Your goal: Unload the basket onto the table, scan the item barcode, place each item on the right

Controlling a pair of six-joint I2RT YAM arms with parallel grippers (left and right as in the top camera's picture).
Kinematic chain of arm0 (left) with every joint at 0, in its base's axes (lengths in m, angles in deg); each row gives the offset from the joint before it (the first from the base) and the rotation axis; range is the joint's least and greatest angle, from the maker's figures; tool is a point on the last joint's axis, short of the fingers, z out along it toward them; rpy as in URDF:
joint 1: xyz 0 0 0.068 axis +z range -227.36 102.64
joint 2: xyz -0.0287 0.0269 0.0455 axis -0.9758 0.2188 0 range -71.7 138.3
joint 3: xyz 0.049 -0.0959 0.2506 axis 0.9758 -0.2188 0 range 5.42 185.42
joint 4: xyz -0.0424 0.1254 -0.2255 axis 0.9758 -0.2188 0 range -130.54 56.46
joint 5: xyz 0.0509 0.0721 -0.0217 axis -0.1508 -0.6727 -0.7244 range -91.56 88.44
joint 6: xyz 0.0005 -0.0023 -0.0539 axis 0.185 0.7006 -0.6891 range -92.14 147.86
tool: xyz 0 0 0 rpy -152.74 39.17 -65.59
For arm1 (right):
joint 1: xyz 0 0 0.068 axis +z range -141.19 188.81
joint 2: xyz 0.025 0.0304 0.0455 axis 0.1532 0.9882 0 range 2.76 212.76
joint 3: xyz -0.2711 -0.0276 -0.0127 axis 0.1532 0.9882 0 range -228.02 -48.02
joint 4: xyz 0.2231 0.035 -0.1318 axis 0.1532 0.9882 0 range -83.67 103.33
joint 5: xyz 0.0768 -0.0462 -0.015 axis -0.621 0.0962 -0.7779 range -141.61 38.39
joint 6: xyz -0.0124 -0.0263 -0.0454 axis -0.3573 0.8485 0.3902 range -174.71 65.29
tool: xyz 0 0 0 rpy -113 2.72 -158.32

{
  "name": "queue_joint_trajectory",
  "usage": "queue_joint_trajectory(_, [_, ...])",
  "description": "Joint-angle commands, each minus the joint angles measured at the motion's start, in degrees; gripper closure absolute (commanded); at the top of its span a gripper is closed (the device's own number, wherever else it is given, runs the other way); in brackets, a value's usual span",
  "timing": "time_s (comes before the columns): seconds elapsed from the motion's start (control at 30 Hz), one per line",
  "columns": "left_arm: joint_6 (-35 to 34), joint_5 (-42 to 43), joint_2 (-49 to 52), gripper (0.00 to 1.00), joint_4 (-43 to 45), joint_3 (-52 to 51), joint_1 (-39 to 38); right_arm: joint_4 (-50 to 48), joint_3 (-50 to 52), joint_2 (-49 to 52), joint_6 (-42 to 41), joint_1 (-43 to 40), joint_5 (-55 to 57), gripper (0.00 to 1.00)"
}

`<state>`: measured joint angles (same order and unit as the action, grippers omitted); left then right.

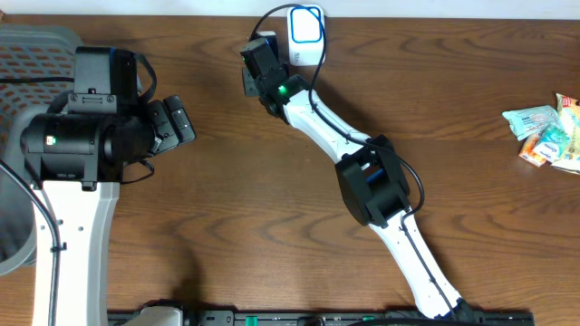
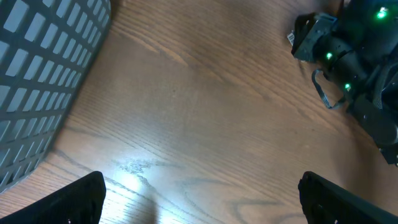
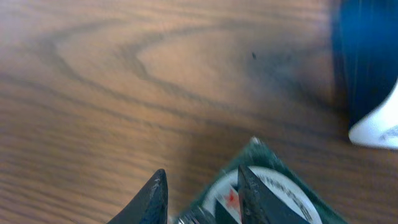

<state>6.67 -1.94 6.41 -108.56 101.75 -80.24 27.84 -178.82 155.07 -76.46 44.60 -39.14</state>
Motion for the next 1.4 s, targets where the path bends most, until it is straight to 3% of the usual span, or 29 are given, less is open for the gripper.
queue_joint_trajectory(0.0, [-0.68, -0.72, -0.26, 0.03, -0.2, 0.13, 0.17, 2.27, -0.72, 0.61, 4.48, -0.11, 1.01, 0.66])
queue_joint_trajectory(0.43, [-0.68, -0.72, -0.26, 0.02, -0.2, 0.11, 0.17, 29.66, -0.74, -6.86, 5.55, -0.07, 5.01, 0.66])
queue_joint_trajectory(0.6, [-0.68, -0.72, -0.26, 0.02, -0.2, 0.13, 0.2, 39.54, -0.74, -11.39, 5.53, -0.13, 5.09, 0.6])
queue_joint_trajectory(0.7, [-0.68, -0.72, -0.26, 0.02, -0.22, 0.13, 0.17, 37.59, -0.74, -13.18, 5.64, -0.15, 5.4, 0.5])
queue_joint_trajectory(1.0, [-0.68, -0.72, -0.26, 0.02, -0.2, 0.13, 0.17, 29.88, -0.66, -11.43, 11.52, -1.55, 4.96, 0.01])
queue_joint_trajectory(1.37, [-0.68, -0.72, -0.26, 0.02, -0.2, 0.13, 0.17, 31.34, -0.66, -6.12, 14.19, -4.44, -3.13, 0.01])
